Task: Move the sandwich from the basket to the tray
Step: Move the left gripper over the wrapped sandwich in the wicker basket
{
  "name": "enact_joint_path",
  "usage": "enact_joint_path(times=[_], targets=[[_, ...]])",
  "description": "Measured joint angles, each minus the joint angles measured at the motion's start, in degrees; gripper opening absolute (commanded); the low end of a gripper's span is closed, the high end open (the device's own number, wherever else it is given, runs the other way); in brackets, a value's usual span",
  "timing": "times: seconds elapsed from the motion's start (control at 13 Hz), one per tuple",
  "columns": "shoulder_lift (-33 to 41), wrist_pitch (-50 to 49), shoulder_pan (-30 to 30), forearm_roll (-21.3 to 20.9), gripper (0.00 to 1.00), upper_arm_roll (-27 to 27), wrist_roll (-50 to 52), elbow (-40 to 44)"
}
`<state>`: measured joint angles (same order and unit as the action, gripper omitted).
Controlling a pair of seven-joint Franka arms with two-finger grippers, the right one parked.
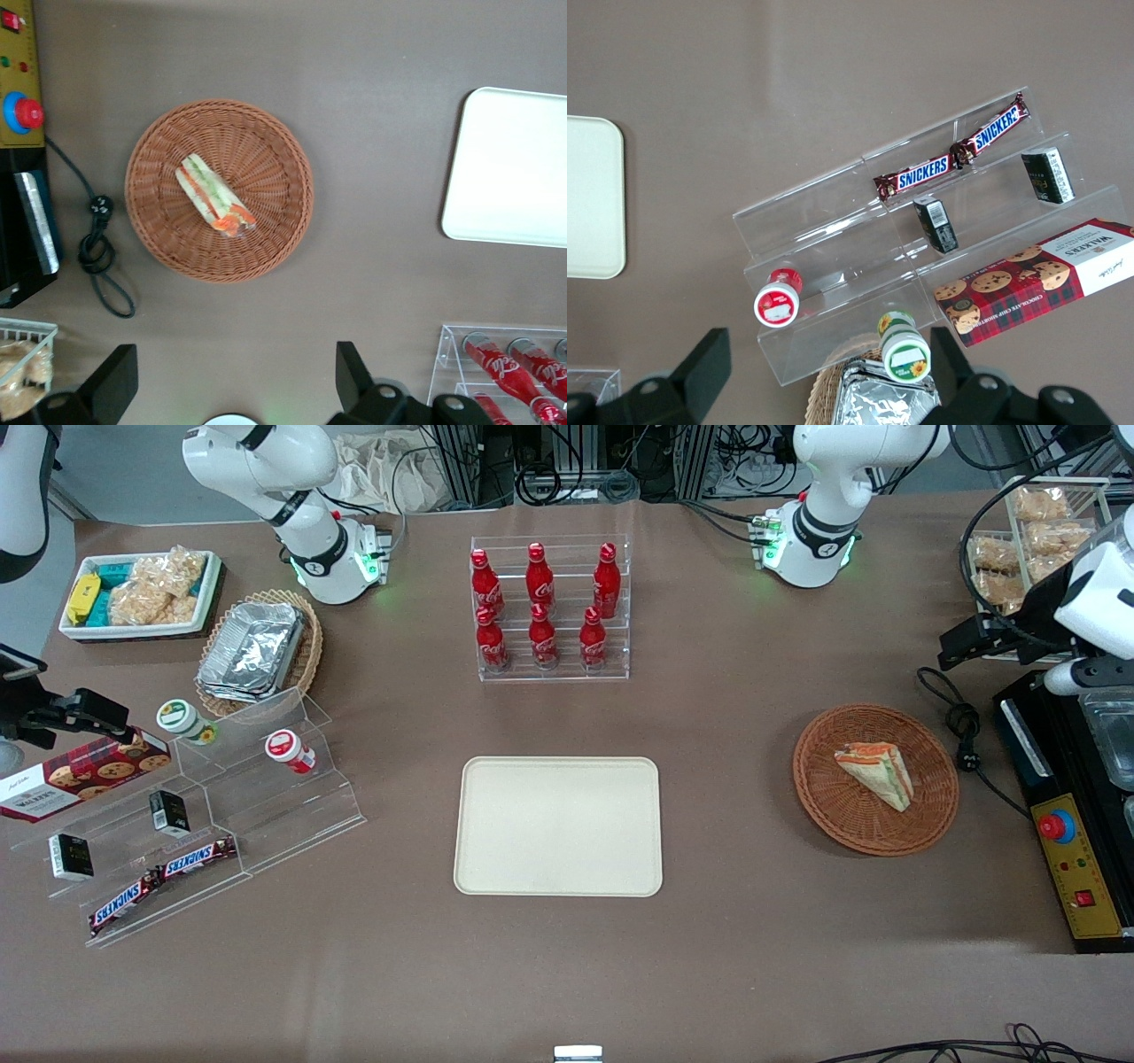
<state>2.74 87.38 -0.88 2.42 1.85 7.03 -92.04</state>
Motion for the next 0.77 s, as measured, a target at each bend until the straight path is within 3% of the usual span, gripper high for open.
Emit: enact_joint_path(times=[0.31,0.46,0.77], targets=[[-0.66,-1.99,0.05,-0.85,1.0,0.02,0.64,1.15],[-1.78,-2.86,0.37,-1.05,1.0,-0.16,5.96,0.73],[-3.86,1.13,2.34,-0.91,1.0,-1.1,11.05,-7.08]])
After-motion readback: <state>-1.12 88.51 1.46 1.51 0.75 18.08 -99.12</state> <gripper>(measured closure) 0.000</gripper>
